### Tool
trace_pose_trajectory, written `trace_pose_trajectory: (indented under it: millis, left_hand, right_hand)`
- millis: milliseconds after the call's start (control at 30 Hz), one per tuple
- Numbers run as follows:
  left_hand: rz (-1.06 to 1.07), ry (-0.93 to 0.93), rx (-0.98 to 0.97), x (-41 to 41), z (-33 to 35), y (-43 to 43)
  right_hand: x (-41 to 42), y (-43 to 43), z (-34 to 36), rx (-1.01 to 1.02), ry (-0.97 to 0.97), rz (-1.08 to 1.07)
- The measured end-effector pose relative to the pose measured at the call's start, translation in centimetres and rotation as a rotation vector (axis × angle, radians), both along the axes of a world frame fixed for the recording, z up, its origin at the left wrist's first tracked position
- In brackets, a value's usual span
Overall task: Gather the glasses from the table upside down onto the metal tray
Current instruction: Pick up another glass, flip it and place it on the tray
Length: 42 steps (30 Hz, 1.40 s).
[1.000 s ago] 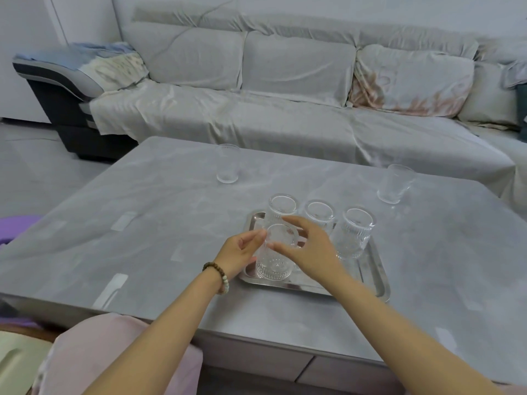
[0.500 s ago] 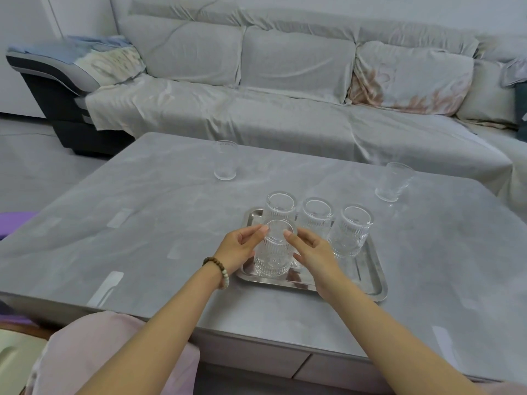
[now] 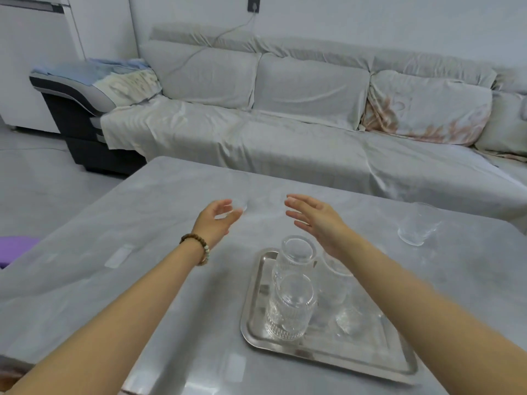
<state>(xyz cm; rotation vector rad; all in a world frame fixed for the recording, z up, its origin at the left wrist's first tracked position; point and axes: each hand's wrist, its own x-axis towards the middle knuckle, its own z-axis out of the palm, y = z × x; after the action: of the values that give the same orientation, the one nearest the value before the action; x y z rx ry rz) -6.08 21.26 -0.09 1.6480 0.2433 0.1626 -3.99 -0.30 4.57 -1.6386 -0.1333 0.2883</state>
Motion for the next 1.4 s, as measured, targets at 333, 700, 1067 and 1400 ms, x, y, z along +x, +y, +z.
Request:
trace_pose_trajectory:
  millis: [333, 700, 1067, 1400]
  left_hand:
    - [-0.009, 0.064, 0.136, 11.4, -1.7, 3.6]
    - [0.035, -0.049, 0.187, 15.9, -4.7, 3.9]
    - [0.098, -0.158, -0.155, 11.4, 0.9, 2.9]
    - [-0.173, -0.18, -0.613, 1.6, 8.4, -4.2]
  right_hand:
    - [12.6, 5.6, -4.2, -0.183, 0.225, 0.159]
    - [15.9, 9.0, -8.0, -0.084, 0.316, 0.204]
    - [13.1, 6.5, -3.5, 0.057, 0.233, 0.234]
    - [2.8, -1.0, 3.5, 0.417, 0.081, 0.206]
